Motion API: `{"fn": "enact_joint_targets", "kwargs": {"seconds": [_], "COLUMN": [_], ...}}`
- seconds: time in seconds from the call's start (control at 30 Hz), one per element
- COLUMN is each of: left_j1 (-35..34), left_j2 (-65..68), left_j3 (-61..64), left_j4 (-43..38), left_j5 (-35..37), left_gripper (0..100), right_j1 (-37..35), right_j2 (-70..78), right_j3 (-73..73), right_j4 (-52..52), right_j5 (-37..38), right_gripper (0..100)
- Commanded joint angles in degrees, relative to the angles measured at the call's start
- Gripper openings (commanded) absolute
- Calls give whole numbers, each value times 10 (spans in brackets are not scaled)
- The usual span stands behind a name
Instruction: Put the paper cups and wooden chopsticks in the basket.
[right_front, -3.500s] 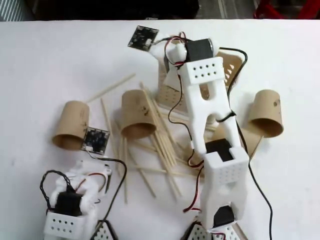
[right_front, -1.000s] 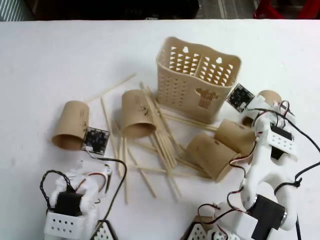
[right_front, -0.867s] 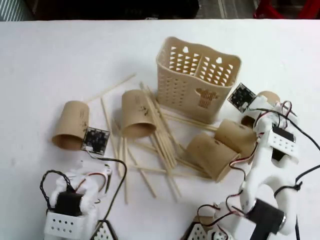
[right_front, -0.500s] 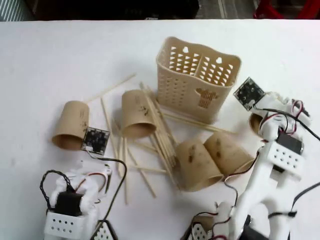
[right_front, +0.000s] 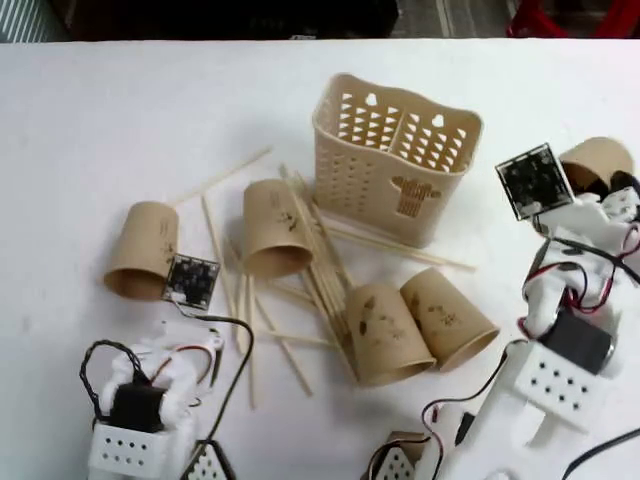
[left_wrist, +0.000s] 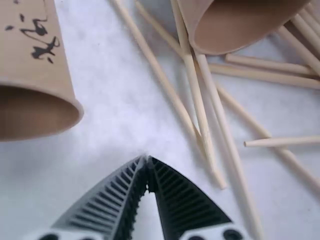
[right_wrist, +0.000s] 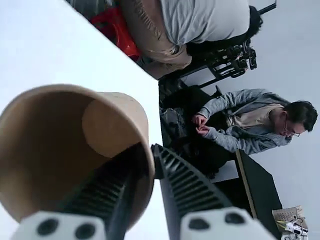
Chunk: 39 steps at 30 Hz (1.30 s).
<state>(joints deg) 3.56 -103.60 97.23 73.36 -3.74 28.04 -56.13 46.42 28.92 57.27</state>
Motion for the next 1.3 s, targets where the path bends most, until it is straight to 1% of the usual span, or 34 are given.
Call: {"fn": "enact_joint_targets", "kwargs": {"seconds": [0.0,0.03,0.23,0.33,0.43,0.63,0.83,1.03,1.27], "left_j1": [3,3,3,3,3,3,3,3,3], "left_j2": [-6,-6,-6,-6,-6,-6,-6,-6,-6], "left_j3": [-3,-3,-3,-3,-3,-3,-3,-3,-3], "left_j4": [3,3,3,3,3,3,3,3,3], "left_j5": [-4,-4,-4,-4,-4,-4,-4,-4,-4], "left_gripper": [24,24,24,24,24,24,24,24,24], "right_j1": [1,-1,-72,-106,-141,-189,-226,-260,-273], "right_j2": [-32,-28,56,116,185,315,408,451,477], "right_j3": [-83,-114,-322,-424,-507,-625,-702,-738,-740], "right_j4": [56,84,276,349,398,448,466,467,509], "right_j5": [-77,-95,-154,-186,-223,-291,-354,-400,-455], "right_gripper": [23,23,23,23,22,21,20,22,23]}}
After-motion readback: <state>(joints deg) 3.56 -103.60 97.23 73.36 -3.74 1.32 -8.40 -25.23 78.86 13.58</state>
